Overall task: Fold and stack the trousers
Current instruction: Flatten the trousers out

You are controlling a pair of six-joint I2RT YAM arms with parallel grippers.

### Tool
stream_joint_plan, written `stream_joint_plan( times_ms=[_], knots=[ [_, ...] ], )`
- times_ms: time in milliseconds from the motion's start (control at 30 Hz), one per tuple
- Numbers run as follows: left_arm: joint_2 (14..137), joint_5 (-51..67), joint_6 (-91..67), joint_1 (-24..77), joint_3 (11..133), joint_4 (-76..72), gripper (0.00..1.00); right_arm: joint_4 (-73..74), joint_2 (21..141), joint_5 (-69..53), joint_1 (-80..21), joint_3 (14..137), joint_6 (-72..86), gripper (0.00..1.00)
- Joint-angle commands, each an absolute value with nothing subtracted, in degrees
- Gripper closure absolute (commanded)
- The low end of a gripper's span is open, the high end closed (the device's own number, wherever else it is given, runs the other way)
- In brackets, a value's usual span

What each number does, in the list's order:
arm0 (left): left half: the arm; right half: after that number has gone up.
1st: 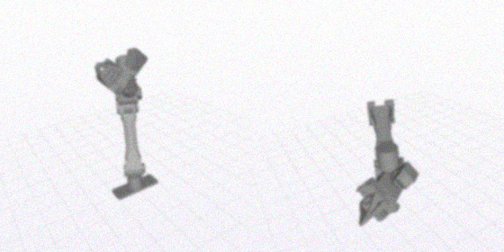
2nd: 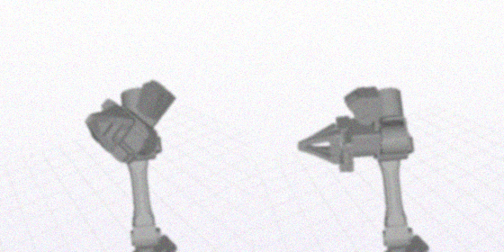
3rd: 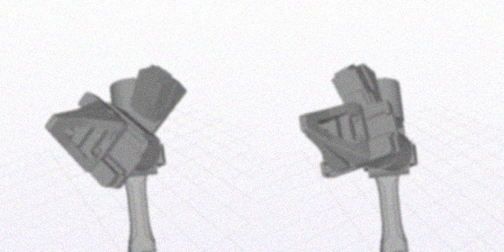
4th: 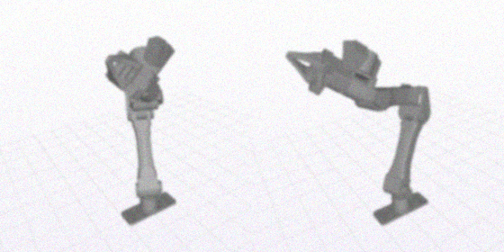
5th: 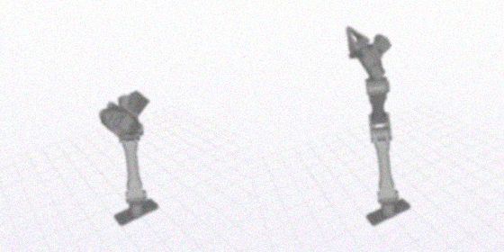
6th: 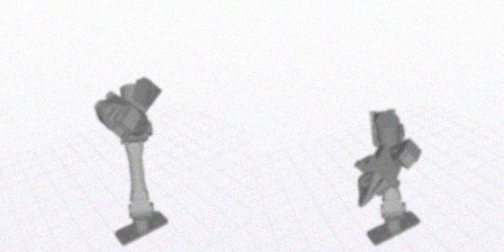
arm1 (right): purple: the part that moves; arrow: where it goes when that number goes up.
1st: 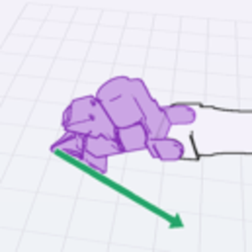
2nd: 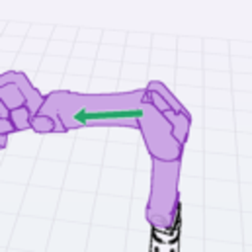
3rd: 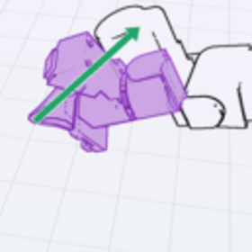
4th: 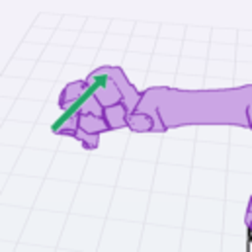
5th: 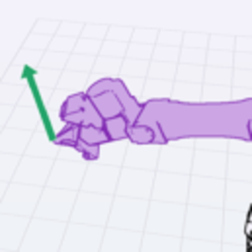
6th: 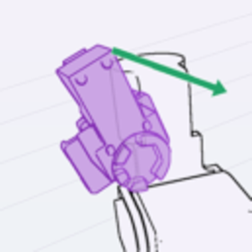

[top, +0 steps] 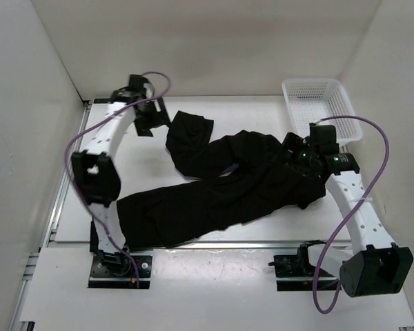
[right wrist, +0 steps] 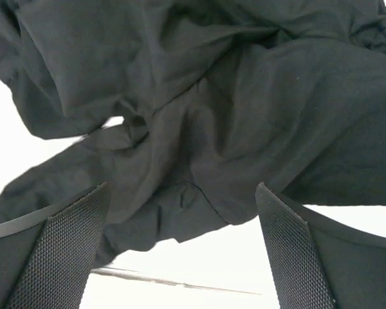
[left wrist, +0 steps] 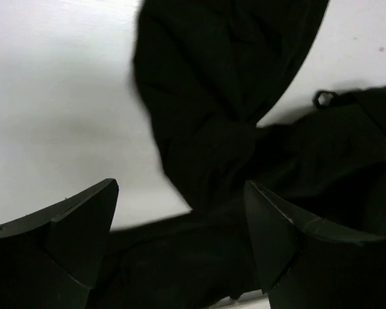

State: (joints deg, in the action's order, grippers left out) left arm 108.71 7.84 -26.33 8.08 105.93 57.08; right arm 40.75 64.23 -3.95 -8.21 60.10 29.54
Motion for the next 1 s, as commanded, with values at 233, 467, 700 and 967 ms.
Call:
stream_joint_plan(
  times_ms=[233, 467, 700, 967],
  knots=[
    [131.2, 9.2, -27.4, 11.9, 120.6, 59.9, 0.05, 30.9, 68.9, -16.5, 13.7, 51.0, 34.4, 0.04],
    [135.3, 12.8, -27.9, 12.9, 121.2, 58.4, 0.15, 24.0, 82.1, -13.6, 13.7, 53.7, 38.7, 0.09],
    [137.8, 15.3, -27.9, 12.9, 123.0, 57.7, 0.9, 19.5, 88.9, -14.2, 13.2, 54.2, 40.1, 0.87],
    [116.0, 1.1, -29.3, 9.2, 122.3, 61.2, 0.9, 22.6, 79.6, -11.3, 13.2, 53.7, 35.9, 1.0]
  ],
)
